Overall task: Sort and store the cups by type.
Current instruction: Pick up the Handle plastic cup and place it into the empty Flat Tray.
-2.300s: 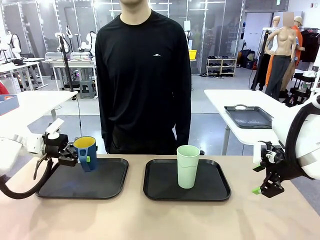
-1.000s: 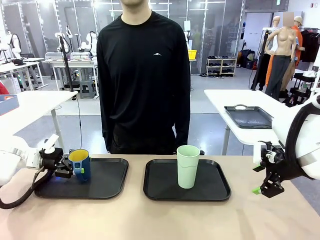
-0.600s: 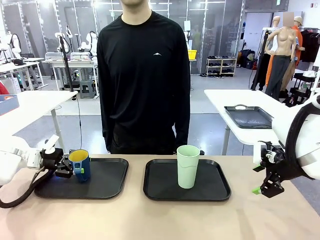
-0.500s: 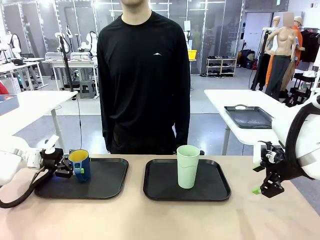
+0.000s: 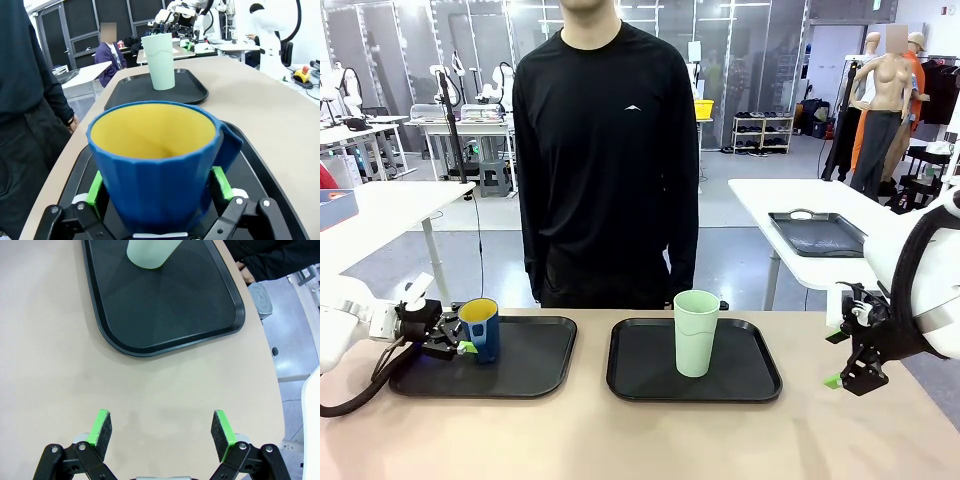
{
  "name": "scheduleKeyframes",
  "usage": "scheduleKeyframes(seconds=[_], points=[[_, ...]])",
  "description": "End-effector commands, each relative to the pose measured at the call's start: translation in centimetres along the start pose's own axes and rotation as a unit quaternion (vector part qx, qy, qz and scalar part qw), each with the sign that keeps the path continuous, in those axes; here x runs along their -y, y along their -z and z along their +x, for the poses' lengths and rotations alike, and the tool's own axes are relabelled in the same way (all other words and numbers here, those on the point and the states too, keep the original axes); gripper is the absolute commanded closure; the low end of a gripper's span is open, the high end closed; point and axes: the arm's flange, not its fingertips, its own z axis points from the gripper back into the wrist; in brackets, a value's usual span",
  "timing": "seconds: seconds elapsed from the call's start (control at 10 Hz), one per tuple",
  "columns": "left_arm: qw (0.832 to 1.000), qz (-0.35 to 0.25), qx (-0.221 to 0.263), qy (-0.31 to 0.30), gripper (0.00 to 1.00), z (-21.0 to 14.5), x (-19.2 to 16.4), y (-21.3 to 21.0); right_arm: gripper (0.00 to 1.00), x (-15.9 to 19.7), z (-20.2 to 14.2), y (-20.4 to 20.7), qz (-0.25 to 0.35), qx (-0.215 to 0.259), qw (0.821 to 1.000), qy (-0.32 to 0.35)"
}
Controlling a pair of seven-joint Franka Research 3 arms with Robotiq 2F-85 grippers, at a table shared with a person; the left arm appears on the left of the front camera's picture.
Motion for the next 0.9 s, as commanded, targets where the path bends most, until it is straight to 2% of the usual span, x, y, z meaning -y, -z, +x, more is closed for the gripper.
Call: scheduleKeyframes(seconds=[0.0,0.4,0.8], points=[[1.0,0.0,-0.003,0.023,0.0,-0.9,1.0,-0.8,0.0,0.0,0.0,0.1,-0.006,-0.002,1.0,0.003],[0.999,0.052,0.006,0.008,0.0,-0.5,1.6,-4.2,0.0,0.0,0.0,0.1,-0.006,-0.002,1.0,0.003],[0.995,0.099,0.017,0.006,0.0,-0.3,3.7,-8.1,0.0,0.0,0.0,0.1,-0.006,-0.002,1.0,0.003]])
